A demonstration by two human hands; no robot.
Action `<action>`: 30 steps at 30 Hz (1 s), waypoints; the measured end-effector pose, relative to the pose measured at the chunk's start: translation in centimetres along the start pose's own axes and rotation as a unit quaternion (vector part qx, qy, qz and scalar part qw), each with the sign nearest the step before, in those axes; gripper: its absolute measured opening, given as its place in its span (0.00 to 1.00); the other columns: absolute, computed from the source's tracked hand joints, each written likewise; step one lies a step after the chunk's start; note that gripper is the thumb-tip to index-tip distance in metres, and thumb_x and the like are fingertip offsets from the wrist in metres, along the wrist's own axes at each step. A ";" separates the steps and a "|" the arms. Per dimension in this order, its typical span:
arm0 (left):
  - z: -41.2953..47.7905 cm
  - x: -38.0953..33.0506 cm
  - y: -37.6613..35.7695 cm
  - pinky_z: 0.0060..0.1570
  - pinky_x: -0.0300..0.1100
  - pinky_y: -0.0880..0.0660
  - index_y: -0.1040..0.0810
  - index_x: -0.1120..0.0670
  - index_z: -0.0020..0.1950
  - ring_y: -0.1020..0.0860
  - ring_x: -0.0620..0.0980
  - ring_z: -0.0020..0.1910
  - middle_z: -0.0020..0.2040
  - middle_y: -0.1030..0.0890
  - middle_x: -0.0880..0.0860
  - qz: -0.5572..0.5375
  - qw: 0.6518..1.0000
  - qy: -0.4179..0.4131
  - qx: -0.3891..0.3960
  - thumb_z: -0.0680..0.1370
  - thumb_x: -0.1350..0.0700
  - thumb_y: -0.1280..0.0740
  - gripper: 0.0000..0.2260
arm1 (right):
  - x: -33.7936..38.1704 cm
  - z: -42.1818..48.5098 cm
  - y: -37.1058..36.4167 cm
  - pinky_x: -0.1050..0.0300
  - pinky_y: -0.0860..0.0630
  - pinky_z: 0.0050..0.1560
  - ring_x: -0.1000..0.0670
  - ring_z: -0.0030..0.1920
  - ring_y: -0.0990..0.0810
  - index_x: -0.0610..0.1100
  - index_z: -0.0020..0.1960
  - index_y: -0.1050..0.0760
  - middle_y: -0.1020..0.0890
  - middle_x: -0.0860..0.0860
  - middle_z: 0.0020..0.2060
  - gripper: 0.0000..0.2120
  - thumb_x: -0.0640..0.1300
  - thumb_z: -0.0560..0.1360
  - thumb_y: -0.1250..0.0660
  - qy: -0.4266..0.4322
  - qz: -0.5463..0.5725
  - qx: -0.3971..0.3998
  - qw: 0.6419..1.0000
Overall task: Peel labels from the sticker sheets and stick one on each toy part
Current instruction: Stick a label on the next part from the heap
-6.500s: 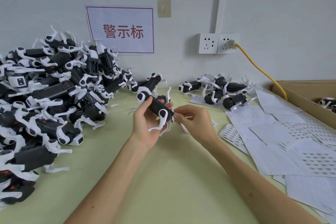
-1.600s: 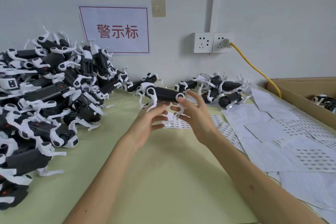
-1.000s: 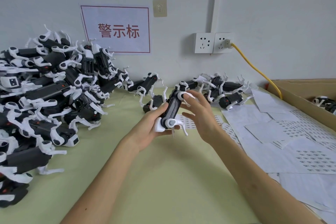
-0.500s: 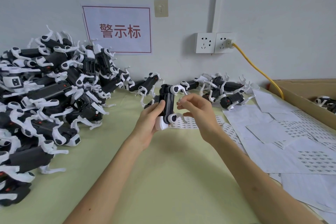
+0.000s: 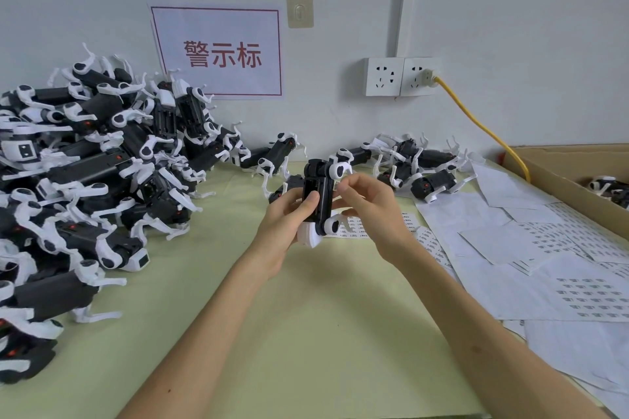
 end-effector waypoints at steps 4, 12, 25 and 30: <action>-0.1 -0.1 -0.1 0.64 0.54 0.25 0.20 0.53 0.64 0.18 0.56 0.62 0.59 0.14 0.54 0.014 1.000 -0.006 -0.005 0.83 0.49 0.33 0.13 | -0.1 0.1 0.0 0.63 0.23 0.41 0.48 0.43 0.14 0.43 0.44 0.23 0.16 0.49 0.42 0.07 0.40 0.82 0.34 0.003 -0.011 0.004 1.000; -0.1 -0.2 -0.1 0.67 0.59 0.27 0.21 0.51 0.64 0.17 0.57 0.60 0.57 0.14 0.54 0.026 0.999 -0.017 -0.009 0.82 0.49 0.32 0.12 | -0.2 0.1 0.1 0.62 0.22 0.40 0.50 0.41 0.15 0.41 0.45 0.23 0.15 0.48 0.41 0.07 0.39 0.82 0.34 0.003 -0.018 -0.001 1.000; -0.1 -0.1 -0.1 0.66 0.61 0.26 0.21 0.52 0.63 0.16 0.57 0.58 0.56 0.14 0.55 0.028 0.999 -0.026 -0.014 0.82 0.51 0.31 0.11 | -0.3 0.1 0.1 0.62 0.22 0.39 0.50 0.40 0.15 0.41 0.44 0.22 0.15 0.47 0.40 0.07 0.38 0.81 0.33 0.006 -0.019 -0.015 1.000; 0.0 -0.1 -0.2 0.63 0.55 0.23 0.21 0.51 0.61 0.15 0.54 0.55 0.53 0.13 0.53 0.034 0.999 -0.034 -0.009 0.82 0.52 0.31 0.09 | -0.4 0.1 0.2 0.62 0.22 0.39 0.51 0.40 0.15 0.41 0.44 0.23 0.16 0.47 0.39 0.07 0.39 0.80 0.32 0.001 -0.024 -0.019 1.000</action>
Point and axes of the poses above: each hand's wrist, its own z-axis towards the middle knuckle, its own y-axis out of the back of the hand, x = y × z, the point moved 6 cm from there along z, towards the middle knuckle
